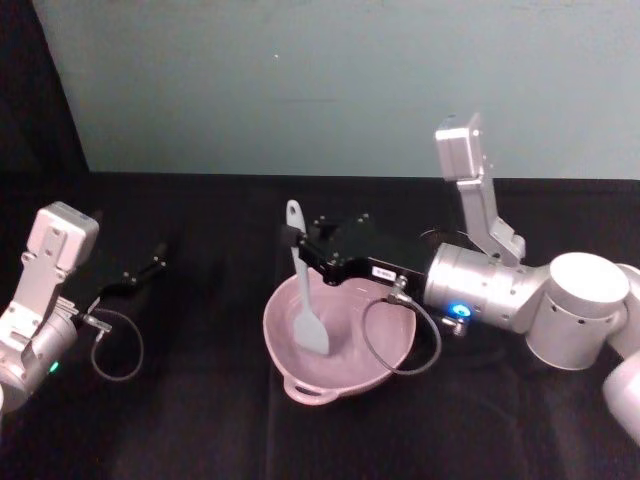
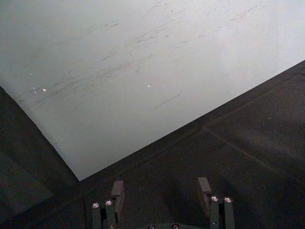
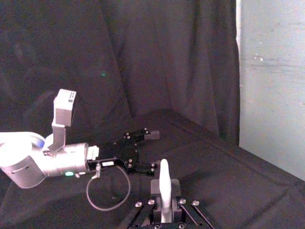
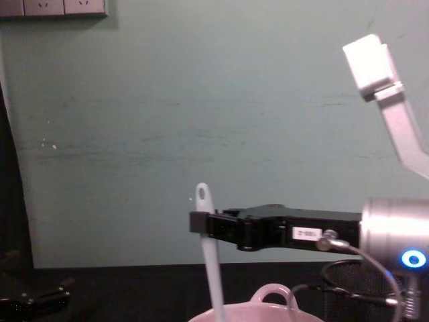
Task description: Use the one hand to pick up the spoon and stir the clear water in the bowl.
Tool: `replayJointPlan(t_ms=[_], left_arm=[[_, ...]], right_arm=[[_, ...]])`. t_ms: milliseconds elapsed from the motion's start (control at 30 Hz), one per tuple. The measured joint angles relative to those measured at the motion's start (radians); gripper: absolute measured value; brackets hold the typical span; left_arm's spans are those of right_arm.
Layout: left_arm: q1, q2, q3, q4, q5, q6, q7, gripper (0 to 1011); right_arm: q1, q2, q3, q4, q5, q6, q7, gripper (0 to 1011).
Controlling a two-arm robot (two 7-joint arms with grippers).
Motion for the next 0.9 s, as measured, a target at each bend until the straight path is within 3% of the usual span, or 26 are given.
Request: replayJointPlan(t_ms=[233,400,667,900], left_arm=[[0.0,0.0,0.0,0.0,0.0,0.0,0.0,1005],[0.0,0.0,0.0,0.0,0.0,0.0,0.0,1005],[0.0,0.0,0.0,0.0,0.0,0.0,0.0,1005],[0.0,0.0,0.0,0.0,0.0,0.0,0.0,1005]], right_arm=[[0.049,-0.048,-0.011,0.082,-0.007,-0.028,0.004,121],[0.069,-0.06,0.005,0.128,-0.015,-0.046,-0.014,121],[0.059,-0.025,0.049,0.126,-0.022,-0.049,-0.049,121],[0.022,0.026,0.073,0.067,-0.022,-0.019,-0.056,121]])
